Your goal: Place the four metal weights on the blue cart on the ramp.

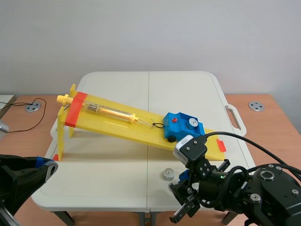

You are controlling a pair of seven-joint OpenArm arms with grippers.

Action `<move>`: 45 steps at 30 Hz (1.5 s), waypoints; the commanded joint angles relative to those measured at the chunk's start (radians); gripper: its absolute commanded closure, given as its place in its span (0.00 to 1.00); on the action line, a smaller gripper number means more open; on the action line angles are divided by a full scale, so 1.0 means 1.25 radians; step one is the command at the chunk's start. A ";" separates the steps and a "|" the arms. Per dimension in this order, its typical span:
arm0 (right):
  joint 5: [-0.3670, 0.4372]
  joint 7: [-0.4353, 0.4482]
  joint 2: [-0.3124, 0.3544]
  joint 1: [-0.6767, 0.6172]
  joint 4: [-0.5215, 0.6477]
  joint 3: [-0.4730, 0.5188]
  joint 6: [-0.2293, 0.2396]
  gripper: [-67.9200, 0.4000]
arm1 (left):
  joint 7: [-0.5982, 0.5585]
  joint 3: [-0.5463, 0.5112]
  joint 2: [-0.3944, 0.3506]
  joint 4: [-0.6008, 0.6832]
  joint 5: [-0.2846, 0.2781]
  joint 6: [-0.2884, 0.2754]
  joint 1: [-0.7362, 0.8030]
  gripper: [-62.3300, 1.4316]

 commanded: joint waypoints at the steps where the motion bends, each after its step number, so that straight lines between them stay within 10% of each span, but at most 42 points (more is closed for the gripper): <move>1: 0.027 0.076 0.000 0.058 0.036 0.000 -0.021 0.66 | -0.077 -0.013 0.017 0.061 -0.061 -0.035 -0.003 0.93; 25: 0.031 -0.002 0.015 0.059 0.036 0.000 -0.102 0.98 | -0.078 -0.013 0.017 0.061 -0.062 -0.035 -0.003 0.93; 45: 0.375 -0.114 0.069 -0.101 0.356 0.224 -0.010 0.98 | -0.078 -0.013 0.017 0.061 -0.062 -0.035 -0.003 0.93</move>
